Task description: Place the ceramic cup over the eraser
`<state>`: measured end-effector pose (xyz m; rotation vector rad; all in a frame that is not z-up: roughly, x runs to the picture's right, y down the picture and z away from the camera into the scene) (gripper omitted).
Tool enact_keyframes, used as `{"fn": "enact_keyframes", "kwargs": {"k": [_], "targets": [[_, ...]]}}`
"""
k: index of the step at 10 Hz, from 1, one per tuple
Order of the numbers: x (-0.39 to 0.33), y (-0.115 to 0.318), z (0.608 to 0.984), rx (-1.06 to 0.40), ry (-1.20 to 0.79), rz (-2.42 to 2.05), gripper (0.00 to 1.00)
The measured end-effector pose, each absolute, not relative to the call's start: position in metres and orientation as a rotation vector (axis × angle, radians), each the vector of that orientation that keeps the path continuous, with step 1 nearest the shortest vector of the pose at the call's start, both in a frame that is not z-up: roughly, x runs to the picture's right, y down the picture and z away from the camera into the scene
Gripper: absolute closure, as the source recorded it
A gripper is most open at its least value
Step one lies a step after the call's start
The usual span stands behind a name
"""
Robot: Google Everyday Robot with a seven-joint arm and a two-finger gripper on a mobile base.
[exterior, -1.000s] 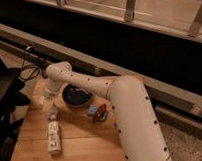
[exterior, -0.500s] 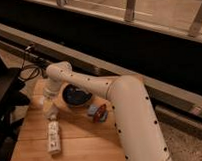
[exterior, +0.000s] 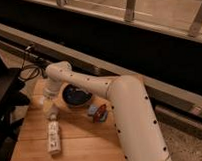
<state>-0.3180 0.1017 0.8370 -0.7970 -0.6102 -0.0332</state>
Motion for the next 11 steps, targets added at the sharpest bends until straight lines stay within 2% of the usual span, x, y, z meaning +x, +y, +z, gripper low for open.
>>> {"fn": "enact_keyframes", "kwargs": {"k": [3,7,11], "targets": [[-0.317,0.1,0.836,-0.796,-0.605,-0.022,0.98],[-0.314,0.091,0.833,-0.774,-0.61,-0.008,1.0],[-0.282,0.031,0.813,-0.729,-0.616,0.02,1.0]]}}
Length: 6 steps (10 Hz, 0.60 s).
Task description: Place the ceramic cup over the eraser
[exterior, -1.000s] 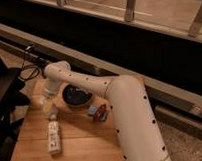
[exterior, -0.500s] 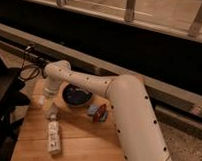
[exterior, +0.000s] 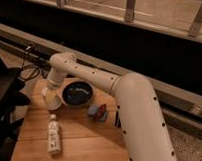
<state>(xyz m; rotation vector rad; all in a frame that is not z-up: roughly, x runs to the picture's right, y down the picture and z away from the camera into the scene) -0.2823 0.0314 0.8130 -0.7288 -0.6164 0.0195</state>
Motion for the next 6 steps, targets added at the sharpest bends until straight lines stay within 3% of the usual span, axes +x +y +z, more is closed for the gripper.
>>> {"fn": "enact_keyframes", "kwargs": {"k": [6], "targets": [[-0.199,-0.009,0.784,-0.685,-0.562,0.074,1.0]]}}
